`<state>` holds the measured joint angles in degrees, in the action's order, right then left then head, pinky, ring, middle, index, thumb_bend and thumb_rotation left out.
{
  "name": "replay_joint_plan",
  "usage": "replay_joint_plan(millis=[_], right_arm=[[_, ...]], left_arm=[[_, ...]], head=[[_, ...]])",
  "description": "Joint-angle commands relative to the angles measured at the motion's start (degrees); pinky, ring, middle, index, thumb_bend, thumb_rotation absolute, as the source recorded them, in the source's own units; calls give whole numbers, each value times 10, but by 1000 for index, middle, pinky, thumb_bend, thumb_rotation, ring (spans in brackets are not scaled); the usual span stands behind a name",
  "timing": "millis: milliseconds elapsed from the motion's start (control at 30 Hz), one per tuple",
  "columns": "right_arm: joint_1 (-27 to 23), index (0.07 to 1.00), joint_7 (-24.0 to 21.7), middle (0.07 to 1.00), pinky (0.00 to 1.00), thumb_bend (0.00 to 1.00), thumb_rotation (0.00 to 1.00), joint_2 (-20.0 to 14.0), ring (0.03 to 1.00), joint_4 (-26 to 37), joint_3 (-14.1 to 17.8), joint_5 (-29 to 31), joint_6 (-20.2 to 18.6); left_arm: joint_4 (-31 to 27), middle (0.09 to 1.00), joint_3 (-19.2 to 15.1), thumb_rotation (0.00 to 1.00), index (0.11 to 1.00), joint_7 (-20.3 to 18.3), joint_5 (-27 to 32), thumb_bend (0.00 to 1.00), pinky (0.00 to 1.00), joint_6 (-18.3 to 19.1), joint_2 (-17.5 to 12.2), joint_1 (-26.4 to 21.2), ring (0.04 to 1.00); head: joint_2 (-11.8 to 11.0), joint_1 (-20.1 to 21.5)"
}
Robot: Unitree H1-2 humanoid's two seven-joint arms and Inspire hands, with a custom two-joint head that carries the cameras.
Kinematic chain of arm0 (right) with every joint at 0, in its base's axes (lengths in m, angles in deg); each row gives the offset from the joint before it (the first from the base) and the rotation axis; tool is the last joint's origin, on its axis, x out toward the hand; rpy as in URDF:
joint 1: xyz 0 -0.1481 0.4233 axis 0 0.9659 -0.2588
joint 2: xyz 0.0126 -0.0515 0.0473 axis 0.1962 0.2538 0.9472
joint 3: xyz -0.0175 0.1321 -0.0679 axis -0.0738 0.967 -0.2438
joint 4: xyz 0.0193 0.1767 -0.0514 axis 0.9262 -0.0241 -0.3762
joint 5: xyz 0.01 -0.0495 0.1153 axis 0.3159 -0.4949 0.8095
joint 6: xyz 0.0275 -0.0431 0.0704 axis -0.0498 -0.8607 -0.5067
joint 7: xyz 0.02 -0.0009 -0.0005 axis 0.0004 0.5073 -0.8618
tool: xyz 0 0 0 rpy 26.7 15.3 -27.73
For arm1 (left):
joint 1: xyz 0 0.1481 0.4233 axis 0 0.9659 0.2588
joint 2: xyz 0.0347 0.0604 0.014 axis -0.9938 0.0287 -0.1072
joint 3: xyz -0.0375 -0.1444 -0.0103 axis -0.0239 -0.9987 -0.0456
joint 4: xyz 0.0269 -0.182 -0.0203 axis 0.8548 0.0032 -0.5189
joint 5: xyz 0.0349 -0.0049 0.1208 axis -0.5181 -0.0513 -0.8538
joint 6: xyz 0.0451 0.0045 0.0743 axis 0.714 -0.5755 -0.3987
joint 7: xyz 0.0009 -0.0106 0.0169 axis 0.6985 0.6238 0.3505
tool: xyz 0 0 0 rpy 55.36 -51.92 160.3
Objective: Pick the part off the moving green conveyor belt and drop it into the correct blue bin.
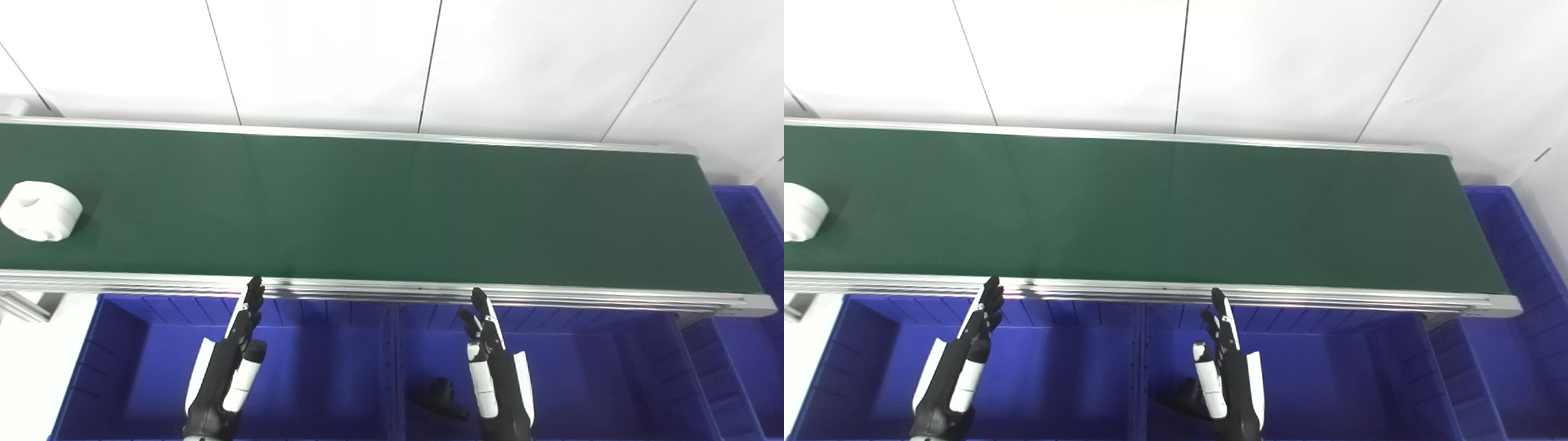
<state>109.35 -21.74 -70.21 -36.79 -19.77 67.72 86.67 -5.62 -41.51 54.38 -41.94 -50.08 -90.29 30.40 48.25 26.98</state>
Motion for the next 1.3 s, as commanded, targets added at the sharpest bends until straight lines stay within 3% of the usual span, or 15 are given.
replay_joint_plan(millis=[0, 933, 1267], right_arm=[[1, 971, 0, 979, 942, 797, 1000, 2, 923, 16, -4, 2, -2], [7, 987, -12, 989, 951, 817, 993, -26, 934, 19, -2, 25, -5], [-4, 1000, -16, 1000, 956, 837, 1000, -61, 950, -44, 19, 57, 45]], left_arm=[[-24, 1000, 4, 1000, 1000, -2, -7, 881, 1000, -4, 3, -1, 1000], [-7, 1000, 17, 1000, 1000, 12, -34, 875, 1000, -30, 21, 6, 999], [60, 1000, 33, 1000, 1000, 39, -52, 875, 1000, -81, 50, 5, 1000]], head=[[1, -3], [-9, -62], [-87, -199]])
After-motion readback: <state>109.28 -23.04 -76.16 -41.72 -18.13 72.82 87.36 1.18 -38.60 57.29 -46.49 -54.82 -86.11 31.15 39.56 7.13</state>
